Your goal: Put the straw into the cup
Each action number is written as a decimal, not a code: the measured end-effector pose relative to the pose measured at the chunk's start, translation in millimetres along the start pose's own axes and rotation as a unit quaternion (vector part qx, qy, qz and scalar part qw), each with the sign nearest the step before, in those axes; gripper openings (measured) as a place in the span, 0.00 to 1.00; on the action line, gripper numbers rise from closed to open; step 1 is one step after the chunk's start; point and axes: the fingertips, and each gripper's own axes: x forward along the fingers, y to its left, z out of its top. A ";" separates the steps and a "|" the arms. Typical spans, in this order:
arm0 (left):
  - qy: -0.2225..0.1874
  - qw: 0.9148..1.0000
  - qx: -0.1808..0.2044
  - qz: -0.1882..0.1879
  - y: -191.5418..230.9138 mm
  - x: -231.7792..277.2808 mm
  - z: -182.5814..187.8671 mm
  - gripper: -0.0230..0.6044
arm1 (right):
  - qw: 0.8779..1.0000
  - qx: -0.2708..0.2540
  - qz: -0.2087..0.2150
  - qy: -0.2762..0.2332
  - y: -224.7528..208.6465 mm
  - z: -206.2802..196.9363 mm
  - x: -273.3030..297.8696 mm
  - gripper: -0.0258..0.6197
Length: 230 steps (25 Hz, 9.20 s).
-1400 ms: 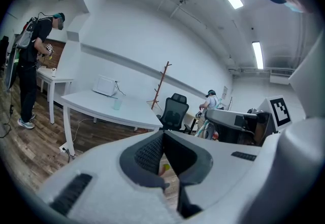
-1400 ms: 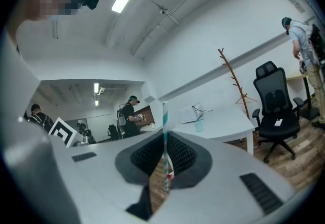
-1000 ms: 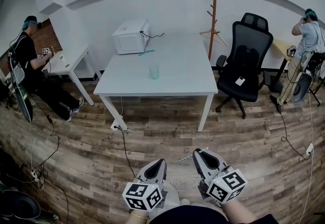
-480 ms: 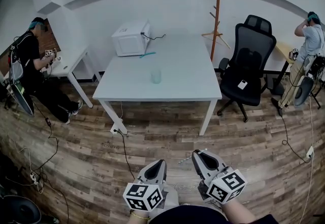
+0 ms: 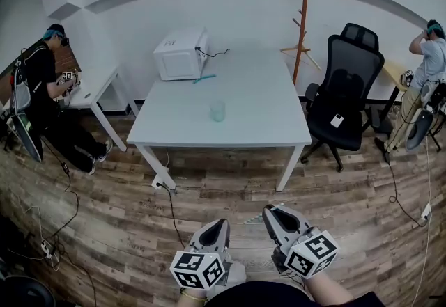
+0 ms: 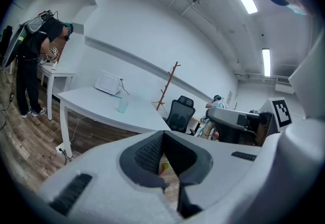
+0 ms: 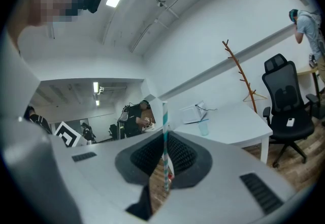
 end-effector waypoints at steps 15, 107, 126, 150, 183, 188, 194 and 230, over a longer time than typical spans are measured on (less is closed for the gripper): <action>0.006 1.000 -0.008 -0.010 58.8 29.4 45.0 0.07 | 1.000 0.005 -0.012 0.009 -0.6 16.6 76.2 0.10; -0.016 0.995 -0.027 0.093 226.1 297.5 181.9 0.07 | 0.994 -0.004 0.096 0.050 -185.0 84.8 401.9 0.10; -0.018 0.988 -0.059 0.140 258.5 341.3 182.2 0.07 | 0.992 -0.021 0.104 0.063 -238.4 85.0 452.0 0.10; 0.042 0.990 -0.045 0.125 302.4 374.6 167.2 0.07 | 0.996 -0.027 0.056 0.066 -267.2 67.7 506.5 0.10; 0.074 0.990 -0.055 0.106 346.2 401.1 166.0 0.07 | 0.988 -0.027 0.011 0.155 -287.6 -3.7 534.6 0.10; 0.076 0.990 -0.056 0.106 346.9 401.6 165.9 0.07 | 0.985 -0.028 0.009 0.168 -290.1 -12.5 535.7 0.10; 0.074 0.990 -0.057 0.107 347.9 402.1 165.0 0.07 | 0.983 -0.030 0.008 0.181 -292.6 -23.1 536.4 0.10; 0.071 0.988 -0.060 0.121 334.4 394.7 157.1 0.07 | 0.981 -0.028 0.019 0.189 -293.0 -20.7 532.5 0.28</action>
